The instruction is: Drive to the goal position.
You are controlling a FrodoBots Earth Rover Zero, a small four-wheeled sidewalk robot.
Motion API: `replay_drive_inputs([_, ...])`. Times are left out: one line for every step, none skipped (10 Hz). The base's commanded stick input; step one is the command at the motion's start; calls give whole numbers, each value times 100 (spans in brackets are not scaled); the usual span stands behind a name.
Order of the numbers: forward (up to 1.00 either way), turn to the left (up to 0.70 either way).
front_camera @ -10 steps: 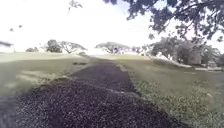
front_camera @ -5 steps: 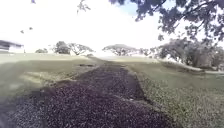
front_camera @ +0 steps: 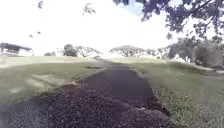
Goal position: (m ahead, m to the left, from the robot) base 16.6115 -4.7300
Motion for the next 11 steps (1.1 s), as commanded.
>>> replay_drive_inputs([50,0])
replay_drive_inputs([50,0])
replay_drive_inputs([50,0])
replay_drive_inputs([50,0])
replay_drive_inputs([50,0])
replay_drive_inputs([50,0])
replay_drive_inputs([50,0])
replay_drive_inputs([50,0])
replay_drive_inputs([50,0])
replay_drive_inputs([50,0])
replay_drive_inputs([50,0])
